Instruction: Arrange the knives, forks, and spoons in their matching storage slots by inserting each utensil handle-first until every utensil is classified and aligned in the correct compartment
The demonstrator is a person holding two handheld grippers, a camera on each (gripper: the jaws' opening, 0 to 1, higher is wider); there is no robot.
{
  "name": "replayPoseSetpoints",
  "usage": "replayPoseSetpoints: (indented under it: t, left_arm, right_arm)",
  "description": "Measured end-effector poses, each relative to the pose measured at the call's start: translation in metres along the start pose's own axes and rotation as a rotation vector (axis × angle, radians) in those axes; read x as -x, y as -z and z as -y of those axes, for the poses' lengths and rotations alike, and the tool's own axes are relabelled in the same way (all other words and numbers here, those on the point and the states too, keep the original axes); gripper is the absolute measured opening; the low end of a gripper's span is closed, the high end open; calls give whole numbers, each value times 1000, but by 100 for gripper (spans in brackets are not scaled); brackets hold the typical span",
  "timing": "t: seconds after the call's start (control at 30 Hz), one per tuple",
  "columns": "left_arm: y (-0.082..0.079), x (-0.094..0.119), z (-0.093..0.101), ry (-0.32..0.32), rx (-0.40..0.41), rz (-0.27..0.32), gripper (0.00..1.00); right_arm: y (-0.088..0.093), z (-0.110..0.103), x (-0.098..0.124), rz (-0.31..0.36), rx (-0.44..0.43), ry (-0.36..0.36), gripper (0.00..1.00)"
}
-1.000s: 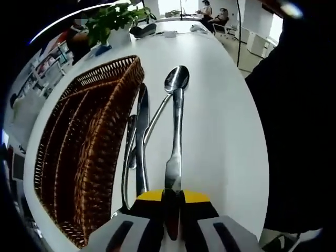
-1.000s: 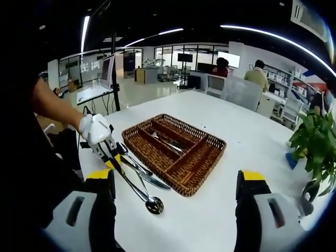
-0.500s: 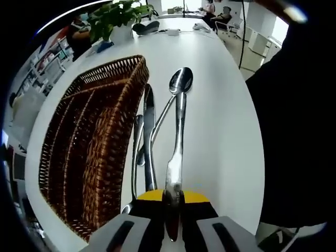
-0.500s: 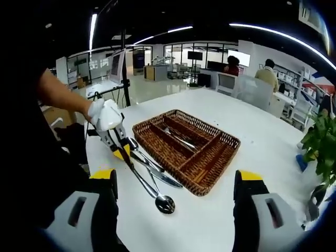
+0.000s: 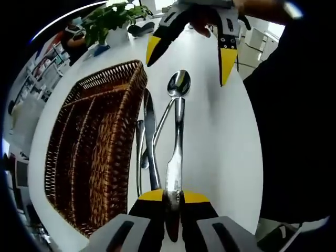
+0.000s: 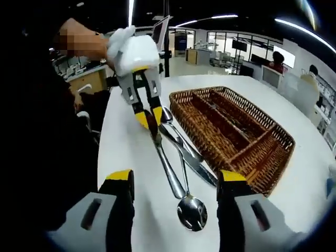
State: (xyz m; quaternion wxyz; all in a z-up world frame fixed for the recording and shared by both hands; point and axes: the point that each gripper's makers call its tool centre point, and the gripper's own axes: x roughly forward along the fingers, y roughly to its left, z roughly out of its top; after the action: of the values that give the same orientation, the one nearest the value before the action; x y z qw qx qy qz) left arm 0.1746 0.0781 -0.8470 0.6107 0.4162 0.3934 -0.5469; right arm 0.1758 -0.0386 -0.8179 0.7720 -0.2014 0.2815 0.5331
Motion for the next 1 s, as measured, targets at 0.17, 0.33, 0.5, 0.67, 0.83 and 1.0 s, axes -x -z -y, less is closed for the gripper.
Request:
replayPoseSetpoints:
  t: [0.17,0.33,0.5,0.67,0.83,1.0]
  left_arm:
    - [0,-1,-1,-7,-19,-2,9]
    - [-1,0,0,-11,-26,1,9]
    - [-2,-1,0,-17,-39,-5,9]
    - [-4,3,-1,-26,-38,-1,9]
    - [-7,5,0,-32,-62,-11,9]
    - [-10,11,0,-41,-72,-11,9]
  right_arm:
    - [6,-10,-26,-59,100,-97,46]
    - [5,-16,-46,-93,161,-166,35]
    - [6,-18,-57,-105,188,-202,32]
    - [10,-19,-62,-111,186,-227,22]
    - [18,-25,-68,-138,229,-250,21]
    - [19,-22,-71,-123,241,-251,16]
